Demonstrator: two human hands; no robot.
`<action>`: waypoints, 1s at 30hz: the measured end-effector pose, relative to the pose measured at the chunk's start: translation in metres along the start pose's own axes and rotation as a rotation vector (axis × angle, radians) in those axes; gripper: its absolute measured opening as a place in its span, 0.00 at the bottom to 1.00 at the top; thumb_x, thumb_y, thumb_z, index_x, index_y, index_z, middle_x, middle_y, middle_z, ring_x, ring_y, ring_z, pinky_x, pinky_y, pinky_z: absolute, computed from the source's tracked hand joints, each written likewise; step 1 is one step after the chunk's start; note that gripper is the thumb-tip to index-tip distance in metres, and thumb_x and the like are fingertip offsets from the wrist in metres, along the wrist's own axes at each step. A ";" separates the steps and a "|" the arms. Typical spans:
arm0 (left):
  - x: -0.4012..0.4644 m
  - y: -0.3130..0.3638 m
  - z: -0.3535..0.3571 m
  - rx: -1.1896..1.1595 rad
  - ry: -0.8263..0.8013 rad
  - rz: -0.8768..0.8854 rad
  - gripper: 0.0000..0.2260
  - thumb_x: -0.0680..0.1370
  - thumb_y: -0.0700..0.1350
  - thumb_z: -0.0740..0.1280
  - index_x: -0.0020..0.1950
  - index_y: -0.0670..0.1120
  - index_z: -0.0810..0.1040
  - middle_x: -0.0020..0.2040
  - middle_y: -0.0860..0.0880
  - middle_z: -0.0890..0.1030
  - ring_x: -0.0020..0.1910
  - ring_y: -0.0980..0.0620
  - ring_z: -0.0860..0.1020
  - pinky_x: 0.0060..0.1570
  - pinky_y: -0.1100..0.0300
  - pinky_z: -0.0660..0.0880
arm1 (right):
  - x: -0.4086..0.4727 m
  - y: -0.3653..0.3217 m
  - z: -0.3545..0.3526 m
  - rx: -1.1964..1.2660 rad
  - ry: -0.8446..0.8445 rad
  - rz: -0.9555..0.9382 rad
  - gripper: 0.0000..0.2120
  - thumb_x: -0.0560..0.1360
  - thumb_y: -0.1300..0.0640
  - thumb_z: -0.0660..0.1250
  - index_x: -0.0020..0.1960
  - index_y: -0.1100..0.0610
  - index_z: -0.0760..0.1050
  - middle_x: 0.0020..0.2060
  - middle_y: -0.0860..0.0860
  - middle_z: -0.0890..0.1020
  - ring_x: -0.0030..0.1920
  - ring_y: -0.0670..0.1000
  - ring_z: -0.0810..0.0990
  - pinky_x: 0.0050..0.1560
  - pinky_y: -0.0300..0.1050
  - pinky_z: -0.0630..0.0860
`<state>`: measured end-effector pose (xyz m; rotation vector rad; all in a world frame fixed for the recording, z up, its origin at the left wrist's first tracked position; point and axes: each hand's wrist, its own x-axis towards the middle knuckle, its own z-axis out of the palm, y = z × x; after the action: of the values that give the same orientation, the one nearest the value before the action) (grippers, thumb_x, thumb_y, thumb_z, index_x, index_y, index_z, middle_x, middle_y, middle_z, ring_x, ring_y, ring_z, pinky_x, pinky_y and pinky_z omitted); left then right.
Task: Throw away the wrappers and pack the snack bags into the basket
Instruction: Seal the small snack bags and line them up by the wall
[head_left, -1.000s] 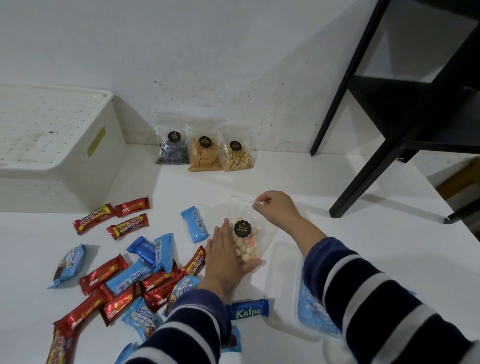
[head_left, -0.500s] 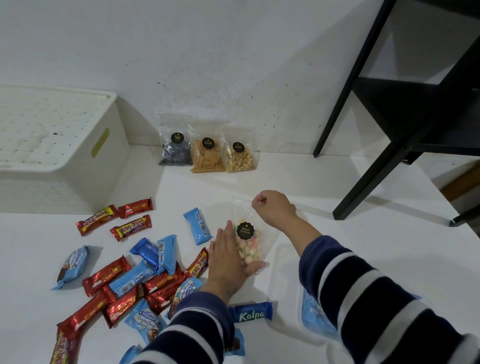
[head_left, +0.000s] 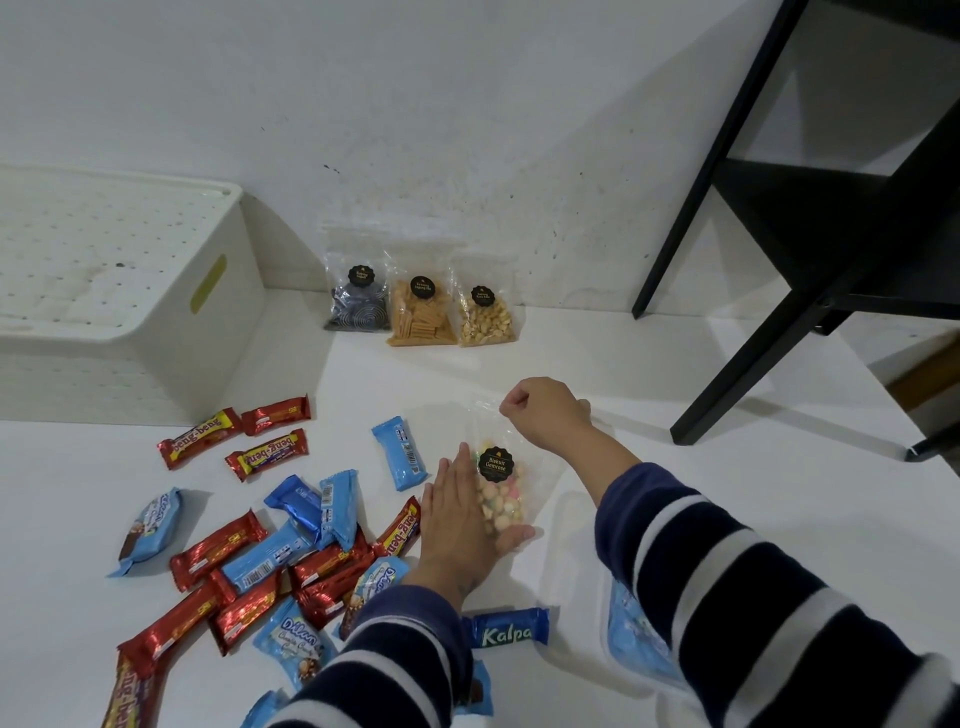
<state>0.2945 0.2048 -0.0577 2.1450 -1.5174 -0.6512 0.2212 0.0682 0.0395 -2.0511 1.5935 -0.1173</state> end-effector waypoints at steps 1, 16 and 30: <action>0.000 0.000 0.000 -0.001 -0.001 0.001 0.55 0.65 0.73 0.63 0.75 0.49 0.31 0.78 0.50 0.44 0.77 0.50 0.41 0.72 0.53 0.39 | 0.000 -0.002 0.000 -0.005 0.008 0.002 0.10 0.74 0.58 0.60 0.48 0.54 0.80 0.47 0.47 0.82 0.50 0.52 0.78 0.50 0.48 0.61; -0.002 -0.001 -0.001 0.024 -0.007 0.012 0.55 0.65 0.74 0.61 0.75 0.49 0.31 0.78 0.49 0.43 0.77 0.50 0.40 0.71 0.55 0.37 | 0.005 -0.008 -0.001 -0.001 -0.061 -0.021 0.10 0.74 0.60 0.60 0.48 0.55 0.80 0.49 0.48 0.83 0.51 0.52 0.78 0.53 0.48 0.70; -0.002 -0.002 0.000 -0.007 0.006 0.014 0.54 0.64 0.74 0.62 0.75 0.51 0.33 0.78 0.50 0.46 0.77 0.51 0.41 0.72 0.54 0.38 | 0.011 -0.015 0.004 -0.012 -0.055 -0.040 0.09 0.73 0.56 0.61 0.46 0.53 0.80 0.46 0.46 0.82 0.49 0.51 0.78 0.52 0.48 0.71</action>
<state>0.2956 0.2069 -0.0584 2.1279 -1.5233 -0.6442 0.2395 0.0614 0.0403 -2.0779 1.5236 -0.0651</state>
